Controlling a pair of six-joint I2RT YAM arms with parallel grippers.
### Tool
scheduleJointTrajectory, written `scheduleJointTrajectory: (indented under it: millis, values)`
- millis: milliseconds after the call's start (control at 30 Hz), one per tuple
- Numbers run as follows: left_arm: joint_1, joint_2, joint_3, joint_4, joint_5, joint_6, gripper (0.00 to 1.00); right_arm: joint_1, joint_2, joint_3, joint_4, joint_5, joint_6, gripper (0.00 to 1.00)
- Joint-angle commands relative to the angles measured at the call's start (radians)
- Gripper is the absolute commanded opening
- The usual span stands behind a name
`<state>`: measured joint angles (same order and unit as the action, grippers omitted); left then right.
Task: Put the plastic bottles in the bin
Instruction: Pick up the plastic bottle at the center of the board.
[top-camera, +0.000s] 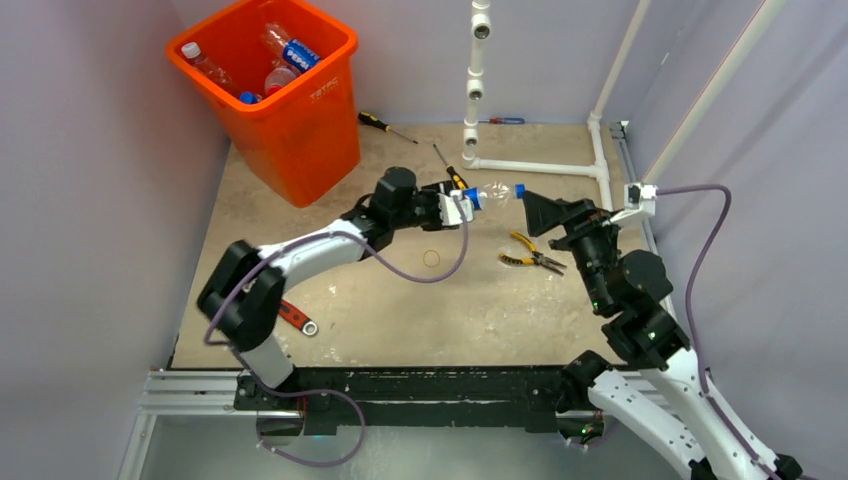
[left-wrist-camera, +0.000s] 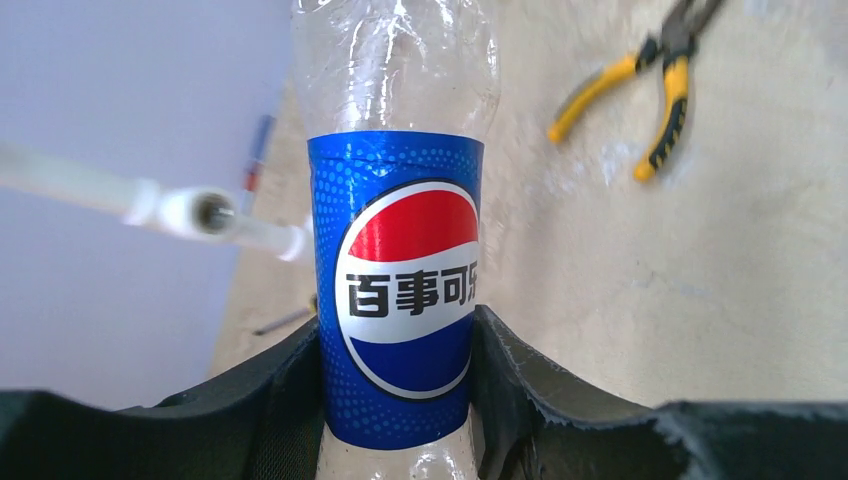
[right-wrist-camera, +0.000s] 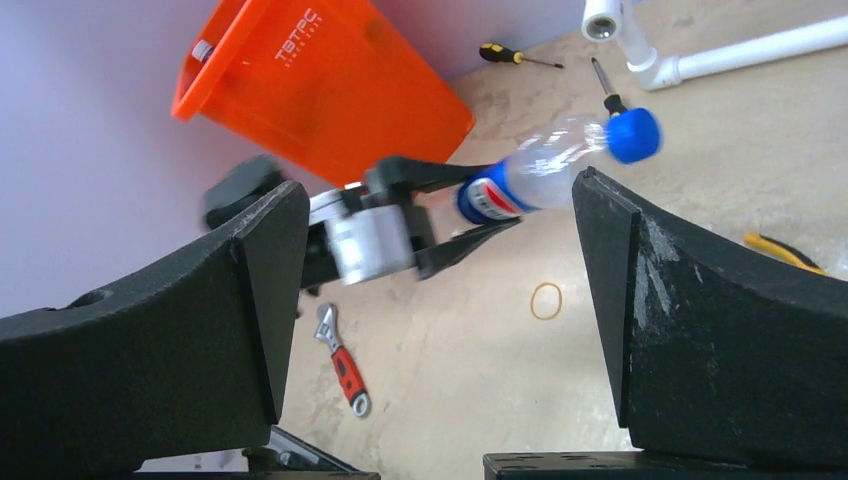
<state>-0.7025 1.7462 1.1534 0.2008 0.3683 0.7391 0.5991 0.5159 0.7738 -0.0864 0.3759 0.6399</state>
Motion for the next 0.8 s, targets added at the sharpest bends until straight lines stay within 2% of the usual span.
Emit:
scheduleJointTrajectory:
  millis: [0, 133, 200, 367, 600, 767]
  values:
    - [-0.001, -0.242, -0.093, 0.092, 0.023, -0.163, 0.26, -0.005, 0.099, 0.082, 0.123, -0.014, -0.057, 0.99]
    - [-0.002, -0.429, -0.169, 0.059, 0.009, -0.291, 0.22, -0.003, 0.147, 0.117, 0.220, -0.074, -0.061, 0.99]
    - [-0.002, -0.528, -0.244, 0.107, 0.033, -0.429, 0.18, -0.003, 0.173, 0.141, 0.271, -0.113, -0.064, 0.99]
    - [-0.016, -0.668, -0.350, 0.197, 0.008, -0.671, 0.02, -0.003, 0.262, 0.214, 0.372, -0.254, -0.059, 0.99]
    - [-0.026, -0.726, -0.349, 0.152, -0.043, -0.723, 0.00, -0.003, 0.411, 0.312, 0.395, -0.490, 0.026, 0.98]
    - [-0.026, -0.739, -0.349, 0.167, -0.044, -0.724, 0.00, -0.002, 0.487, 0.355, 0.349, -0.542, 0.048, 0.90]
